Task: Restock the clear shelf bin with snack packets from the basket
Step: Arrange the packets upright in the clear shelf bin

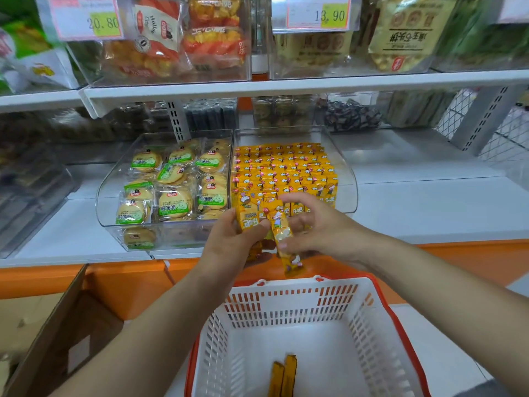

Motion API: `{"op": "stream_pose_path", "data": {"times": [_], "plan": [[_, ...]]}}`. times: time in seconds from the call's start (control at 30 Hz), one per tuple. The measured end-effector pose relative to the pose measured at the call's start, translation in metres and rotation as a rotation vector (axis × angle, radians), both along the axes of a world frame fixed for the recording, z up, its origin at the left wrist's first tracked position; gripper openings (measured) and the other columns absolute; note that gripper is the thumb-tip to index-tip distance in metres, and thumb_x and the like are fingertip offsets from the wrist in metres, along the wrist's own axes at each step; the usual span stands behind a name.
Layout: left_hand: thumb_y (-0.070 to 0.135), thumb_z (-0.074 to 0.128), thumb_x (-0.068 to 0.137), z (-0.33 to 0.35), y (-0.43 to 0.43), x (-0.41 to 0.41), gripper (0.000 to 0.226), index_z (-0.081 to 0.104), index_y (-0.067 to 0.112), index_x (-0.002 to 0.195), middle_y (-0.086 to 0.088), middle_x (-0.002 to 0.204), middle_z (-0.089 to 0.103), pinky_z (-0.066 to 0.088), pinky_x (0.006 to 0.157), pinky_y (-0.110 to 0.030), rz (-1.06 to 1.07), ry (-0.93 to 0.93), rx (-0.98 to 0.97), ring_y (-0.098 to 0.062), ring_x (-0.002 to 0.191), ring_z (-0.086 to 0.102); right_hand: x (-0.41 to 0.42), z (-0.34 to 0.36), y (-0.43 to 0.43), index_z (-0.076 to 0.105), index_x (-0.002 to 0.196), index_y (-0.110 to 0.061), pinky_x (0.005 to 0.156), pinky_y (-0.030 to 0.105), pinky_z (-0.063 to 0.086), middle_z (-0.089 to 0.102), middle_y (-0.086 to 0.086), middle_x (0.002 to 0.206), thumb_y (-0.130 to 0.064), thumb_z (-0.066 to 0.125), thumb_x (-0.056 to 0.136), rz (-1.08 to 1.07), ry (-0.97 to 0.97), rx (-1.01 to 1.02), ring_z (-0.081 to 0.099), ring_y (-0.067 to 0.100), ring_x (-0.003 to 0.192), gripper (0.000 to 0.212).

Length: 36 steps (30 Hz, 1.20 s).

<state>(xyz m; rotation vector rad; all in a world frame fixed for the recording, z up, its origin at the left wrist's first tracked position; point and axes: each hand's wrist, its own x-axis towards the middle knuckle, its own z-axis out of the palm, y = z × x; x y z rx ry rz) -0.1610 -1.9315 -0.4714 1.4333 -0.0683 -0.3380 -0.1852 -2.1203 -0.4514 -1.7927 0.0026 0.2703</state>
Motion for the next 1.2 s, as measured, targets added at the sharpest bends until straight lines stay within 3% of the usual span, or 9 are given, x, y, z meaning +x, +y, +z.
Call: {"op": "stream_pose_path", "data": {"times": [0.13, 0.27, 0.4, 0.5, 0.63, 0.7, 0.8, 0.93, 1.2], "plan": [[0.016, 0.071, 0.094, 0.001, 0.002, 0.001, 0.018, 0.066, 0.017, 0.111, 0.000, 0.095, 0.080, 0.059, 0.062, -0.028, -0.012, -0.016, 0.020, -0.020, 0.084, 0.078, 0.001, 0.004, -0.002, 0.053, 0.130, -0.039, 0.066, 0.029, 0.056, 0.058, 0.010, 0.115, -0.012, 0.084, 0.077, 0.003, -0.062, -0.007, 0.074, 0.025, 0.087, 0.067], [0.013, 0.073, 0.092, 0.005, 0.008, 0.006, 0.016, 0.066, 0.014, 0.107, 0.002, 0.083, 0.078, 0.059, 0.062, -0.029, -0.012, 0.017, 0.034, -0.020, 0.084, 0.078, 0.010, 0.019, -0.024, 0.060, 0.117, -0.034, 0.088, 0.054, 0.056, 0.060, 0.008, 0.112, -0.015, 0.083, 0.078, -0.145, -0.196, -0.080, 0.069, 0.027, 0.098, 0.049], [0.013, 0.073, 0.092, 0.008, 0.012, 0.006, 0.018, 0.066, 0.011, 0.109, 0.001, 0.083, 0.078, 0.060, 0.063, -0.030, -0.027, 0.029, 0.052, -0.020, 0.084, 0.078, 0.020, 0.037, -0.059, 0.057, 0.093, -0.033, 0.074, 0.042, 0.055, 0.067, 0.012, 0.100, -0.013, 0.085, 0.074, -0.324, -0.403, -0.266, 0.064, 0.018, 0.075, 0.040], [0.013, 0.073, 0.092, 0.008, 0.012, 0.005, 0.019, 0.067, 0.011, 0.110, 0.001, 0.085, 0.078, 0.059, 0.064, -0.030, -0.041, 0.026, 0.077, -0.020, 0.085, 0.078, 0.030, 0.034, -0.079, 0.053, 0.088, -0.033, 0.075, 0.045, 0.055, 0.066, -0.006, 0.094, -0.018, 0.087, 0.071, -0.406, -0.507, -0.462, 0.069, 0.021, 0.076, 0.041], [0.012, 0.072, 0.093, 0.008, 0.011, 0.005, 0.017, 0.067, 0.013, 0.109, 0.001, 0.086, 0.078, 0.059, 0.064, -0.028, -0.067, 0.024, 0.102, -0.018, 0.084, 0.078, 0.045, 0.020, -0.092, 0.058, 0.116, -0.036, 0.072, 0.037, 0.048, 0.065, -0.010, 0.110, -0.031, 0.084, 0.074, -0.351, -0.572, -0.889, 0.062, 0.021, 0.091, 0.050], [0.013, 0.072, 0.092, 0.008, 0.011, 0.005, 0.019, 0.067, 0.013, 0.110, 0.000, 0.089, 0.079, 0.058, 0.064, -0.028, -0.069, 0.023, 0.106, -0.018, 0.085, 0.078, 0.052, 0.014, -0.097, 0.063, 0.119, -0.036, 0.071, 0.035, 0.042, 0.068, -0.007, 0.114, -0.038, 0.083, 0.076, -0.318, -0.561, -1.083, 0.057, 0.023, 0.103, 0.048], [0.021, 0.077, 0.083, 0.007, 0.011, 0.006, 0.035, 0.067, 0.012, 0.115, -0.007, 0.103, 0.078, 0.059, 0.065, -0.029, -0.075, 0.013, 0.105, -0.020, 0.087, 0.078, 0.061, 0.002, -0.101, 0.066, 0.116, -0.037, 0.073, 0.036, 0.045, 0.070, -0.004, 0.110, -0.040, 0.083, 0.075, -0.269, -0.489, -1.190, 0.057, 0.025, 0.107, 0.045], [0.033, 0.077, 0.066, 0.008, 0.013, 0.008, 0.087, 0.049, 0.008, 0.144, -0.010, 0.115, 0.075, 0.058, 0.066, -0.029, -0.076, 0.030, 0.082, -0.023, 0.091, 0.078, 0.074, -0.008, -0.095, 0.062, 0.113, -0.039, 0.071, 0.034, 0.049, 0.069, -0.004, 0.108, -0.037, 0.079, 0.075, -0.222, -0.391, -1.322, 0.061, 0.025, 0.102, 0.042], [0.037, 0.081, 0.065, 0.007, 0.011, 0.008, 0.091, 0.047, 0.015, 0.146, -0.011, 0.129, 0.068, 0.059, 0.063, -0.029, -0.093, 0.067, 0.082, -0.028, 0.090, 0.078, 0.084, -0.012, -0.087, 0.060, 0.122, -0.039, 0.070, 0.034, 0.048, 0.068, -0.003, 0.116, -0.025, 0.071, 0.082, -0.194, -0.369, -1.478, 0.062, 0.026, 0.106, 0.044]]}}
